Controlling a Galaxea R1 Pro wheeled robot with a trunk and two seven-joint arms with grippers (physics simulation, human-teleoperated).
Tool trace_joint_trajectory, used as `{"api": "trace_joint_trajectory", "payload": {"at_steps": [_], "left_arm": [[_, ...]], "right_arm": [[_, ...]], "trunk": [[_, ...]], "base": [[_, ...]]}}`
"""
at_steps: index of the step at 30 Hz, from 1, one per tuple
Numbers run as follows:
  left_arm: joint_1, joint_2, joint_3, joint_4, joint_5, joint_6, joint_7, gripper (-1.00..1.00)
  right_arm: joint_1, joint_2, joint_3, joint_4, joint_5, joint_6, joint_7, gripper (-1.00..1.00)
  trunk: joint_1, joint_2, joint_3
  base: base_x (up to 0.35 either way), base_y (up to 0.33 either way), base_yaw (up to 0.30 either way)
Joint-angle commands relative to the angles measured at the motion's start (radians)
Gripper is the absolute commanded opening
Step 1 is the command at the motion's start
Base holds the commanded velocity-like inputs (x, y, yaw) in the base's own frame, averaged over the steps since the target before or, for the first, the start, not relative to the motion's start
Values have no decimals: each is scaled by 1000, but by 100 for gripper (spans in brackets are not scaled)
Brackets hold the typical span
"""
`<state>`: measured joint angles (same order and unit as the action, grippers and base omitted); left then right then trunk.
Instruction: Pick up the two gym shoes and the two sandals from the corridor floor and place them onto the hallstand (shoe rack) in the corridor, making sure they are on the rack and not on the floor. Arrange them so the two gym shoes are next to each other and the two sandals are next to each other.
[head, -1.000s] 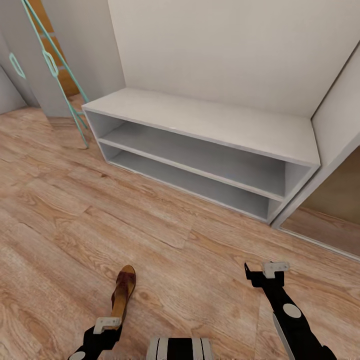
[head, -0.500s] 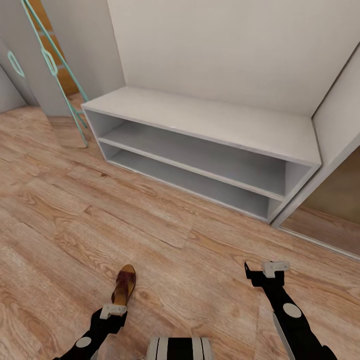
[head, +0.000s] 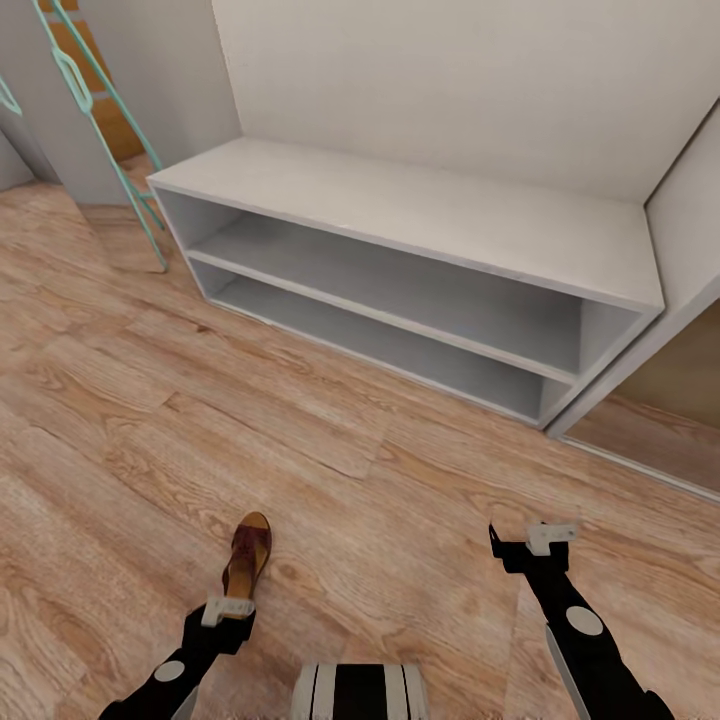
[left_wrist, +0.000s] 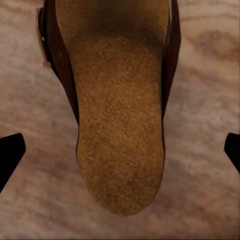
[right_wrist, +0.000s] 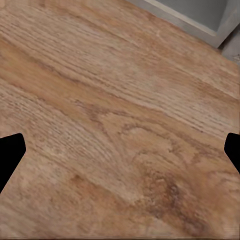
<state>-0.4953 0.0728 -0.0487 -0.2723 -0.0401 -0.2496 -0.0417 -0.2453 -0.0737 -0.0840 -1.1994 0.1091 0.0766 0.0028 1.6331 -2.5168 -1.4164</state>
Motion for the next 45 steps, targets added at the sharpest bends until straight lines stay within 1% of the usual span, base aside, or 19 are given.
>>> {"api": "trace_joint_trajectory", "payload": {"at_steps": [1, 11, 16, 23, 34, 45], "left_arm": [[-1, 1, -4, 1, -4, -5, 2, 100], [-1, 3, 0, 2, 0, -11, 2, 100], [0, 3, 0, 2, -1, -12, 2, 100], [0, 4, 1, 1, 1, -14, 3, 100], [0, 5, 3, 1, 5, -16, 3, 100], [0, 4, 6, 1, 7, -18, 5, 100]], "right_arm": [[0, 0, 0, -2, 11, 6, 0, 100], [-1, 0, 0, -2, 11, 6, 0, 100], [0, 0, 0, -3, 11, 6, 0, 100], [0, 0, 0, -7, 11, 6, 0, 100], [0, 0, 0, -8, 11, 6, 0, 100], [0, 0, 0, -8, 11, 6, 0, 100]], "trunk": [[0, -1, -6], [5, -3, -60], [5, -3, -65], [5, -3, -67], [10, -5, -110], [10, -5, -110]], "base": [[0, 0, 0], [0, 0, 0], [0, 0, 0], [0, 0, 0], [0, 0, 0], [0, 0, 0]]}}
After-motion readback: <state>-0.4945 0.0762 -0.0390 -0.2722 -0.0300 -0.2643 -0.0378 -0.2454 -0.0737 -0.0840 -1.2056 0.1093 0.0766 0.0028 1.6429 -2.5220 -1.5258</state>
